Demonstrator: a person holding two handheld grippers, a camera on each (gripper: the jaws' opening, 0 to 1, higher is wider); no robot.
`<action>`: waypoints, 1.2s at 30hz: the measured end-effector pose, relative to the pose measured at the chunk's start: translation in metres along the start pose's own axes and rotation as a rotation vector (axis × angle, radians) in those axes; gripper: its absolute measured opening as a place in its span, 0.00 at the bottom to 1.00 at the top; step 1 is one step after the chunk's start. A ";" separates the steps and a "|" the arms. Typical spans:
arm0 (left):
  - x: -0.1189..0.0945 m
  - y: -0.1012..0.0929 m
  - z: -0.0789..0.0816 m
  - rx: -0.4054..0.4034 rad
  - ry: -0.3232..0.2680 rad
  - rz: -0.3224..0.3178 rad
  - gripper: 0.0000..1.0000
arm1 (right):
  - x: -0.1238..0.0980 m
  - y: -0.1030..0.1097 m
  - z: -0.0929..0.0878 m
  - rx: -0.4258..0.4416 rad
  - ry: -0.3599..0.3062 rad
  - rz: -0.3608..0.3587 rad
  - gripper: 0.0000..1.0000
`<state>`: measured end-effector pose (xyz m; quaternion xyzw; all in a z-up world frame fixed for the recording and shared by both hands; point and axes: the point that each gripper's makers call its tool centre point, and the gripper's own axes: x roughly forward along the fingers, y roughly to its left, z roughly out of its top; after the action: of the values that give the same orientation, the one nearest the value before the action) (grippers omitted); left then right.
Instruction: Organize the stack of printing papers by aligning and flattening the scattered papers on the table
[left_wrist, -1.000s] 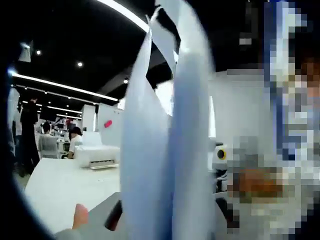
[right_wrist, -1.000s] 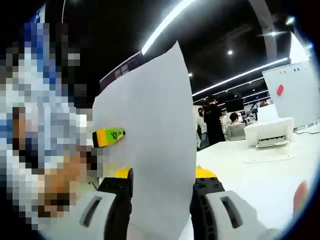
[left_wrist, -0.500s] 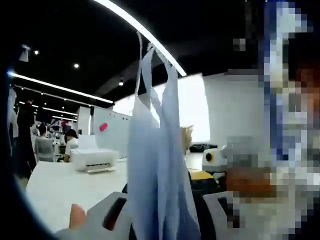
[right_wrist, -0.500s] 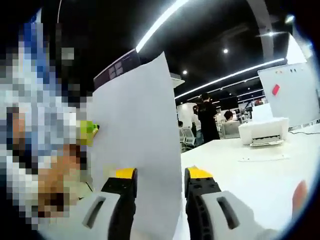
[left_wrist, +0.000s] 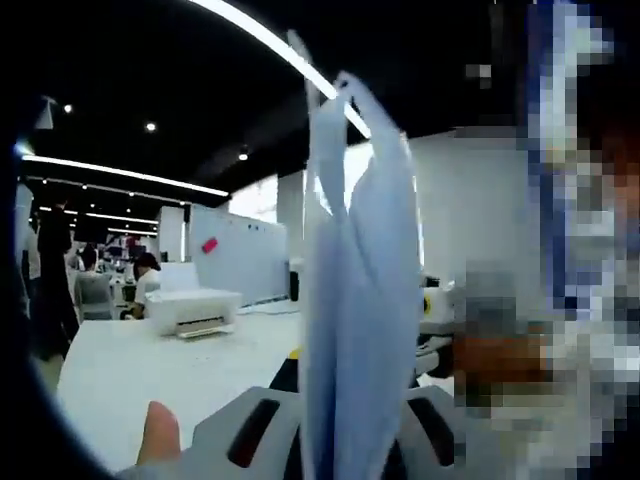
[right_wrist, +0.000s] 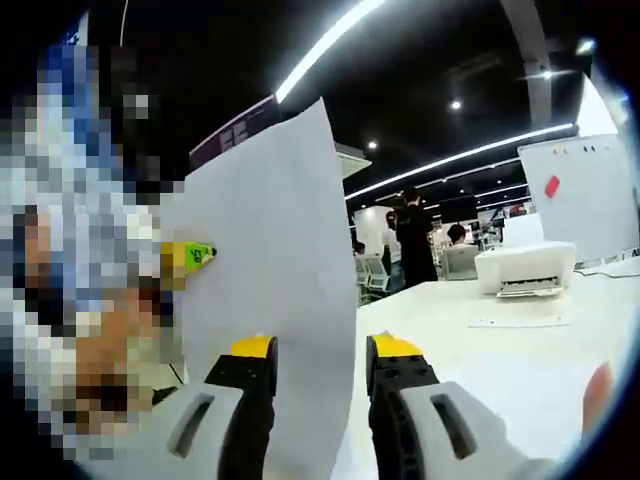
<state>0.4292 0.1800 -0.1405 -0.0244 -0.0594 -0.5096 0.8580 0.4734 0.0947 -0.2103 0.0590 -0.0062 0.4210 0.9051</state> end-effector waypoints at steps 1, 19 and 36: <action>-0.001 0.002 0.000 -0.011 -0.009 0.006 0.06 | -0.002 -0.004 0.000 -0.015 0.007 -0.009 0.31; -0.057 0.066 0.019 -0.449 -0.307 0.164 0.06 | -0.015 -0.072 -0.006 -0.156 0.117 -0.131 0.48; -0.118 0.101 -0.036 -0.826 -0.438 0.259 0.06 | -0.010 -0.106 -0.062 -0.187 0.233 -0.152 0.56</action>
<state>0.4649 0.3276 -0.1891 -0.4768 -0.0281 -0.3623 0.8004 0.5454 0.0262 -0.2835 -0.0746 0.0642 0.3530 0.9304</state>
